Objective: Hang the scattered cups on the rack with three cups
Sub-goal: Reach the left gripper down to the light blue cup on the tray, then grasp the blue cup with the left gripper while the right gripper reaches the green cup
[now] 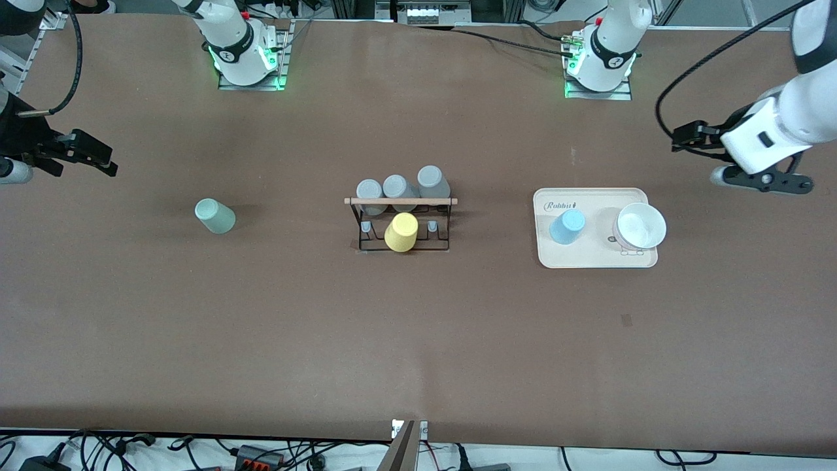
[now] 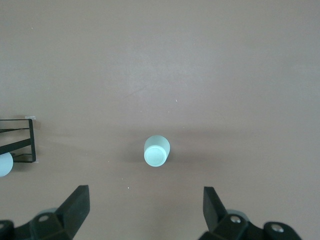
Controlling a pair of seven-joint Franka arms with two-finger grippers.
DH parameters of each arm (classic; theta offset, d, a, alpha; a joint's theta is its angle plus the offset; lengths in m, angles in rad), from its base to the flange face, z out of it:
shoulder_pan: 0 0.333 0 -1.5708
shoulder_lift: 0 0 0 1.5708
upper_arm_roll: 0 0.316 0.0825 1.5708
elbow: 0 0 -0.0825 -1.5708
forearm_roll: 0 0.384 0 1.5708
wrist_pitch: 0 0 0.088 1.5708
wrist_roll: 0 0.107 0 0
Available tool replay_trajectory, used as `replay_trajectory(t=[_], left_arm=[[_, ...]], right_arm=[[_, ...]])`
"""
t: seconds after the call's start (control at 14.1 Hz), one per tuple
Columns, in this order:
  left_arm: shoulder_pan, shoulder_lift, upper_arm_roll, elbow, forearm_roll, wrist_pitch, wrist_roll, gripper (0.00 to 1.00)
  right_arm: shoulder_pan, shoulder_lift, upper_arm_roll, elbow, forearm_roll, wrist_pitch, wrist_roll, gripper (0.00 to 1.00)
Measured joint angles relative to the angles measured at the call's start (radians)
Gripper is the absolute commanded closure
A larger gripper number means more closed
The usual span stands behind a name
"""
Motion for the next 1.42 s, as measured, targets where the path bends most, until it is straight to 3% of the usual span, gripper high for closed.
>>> replay_trajectory(t=[0.21, 0.36, 0.92, 1.07, 1.42], left_arm=[[-0.022, 0.028, -0.083, -0.042, 0.001, 0.136, -0.107, 0.0], [-0.026, 0.039, -0.12, -0.133, 0.001, 0.309, -0.164, 0.0], [-0.059, 0.125, -0.134, -0.508, 0.001, 0.939, -0.239, 0.0], [-0.062, 0.151, -0.134, -0.551, 0.001, 1.005, -0.244, 0.0], [-0.054, 0.175, -0.132, -0.562, 0.045, 1.023, -0.25, 0.0]], right_arm=[[0.0, 0.003, 0.0, -0.001, 0.0, 0.0, 0.0, 0.0], [0.0, 0.006, 0.0, -0.002, 0.0, -0.001, 0.0, 0.0], [0.0, 0.049, 0.0, -0.004, -0.012, 0.008, -0.002, 0.0], [0.0, 0.065, 0.0, -0.005, -0.012, 0.009, -0.002, 0.0], [0.0, 0.101, 0.0, -0.005, -0.012, 0.023, -0.003, 0.0]])
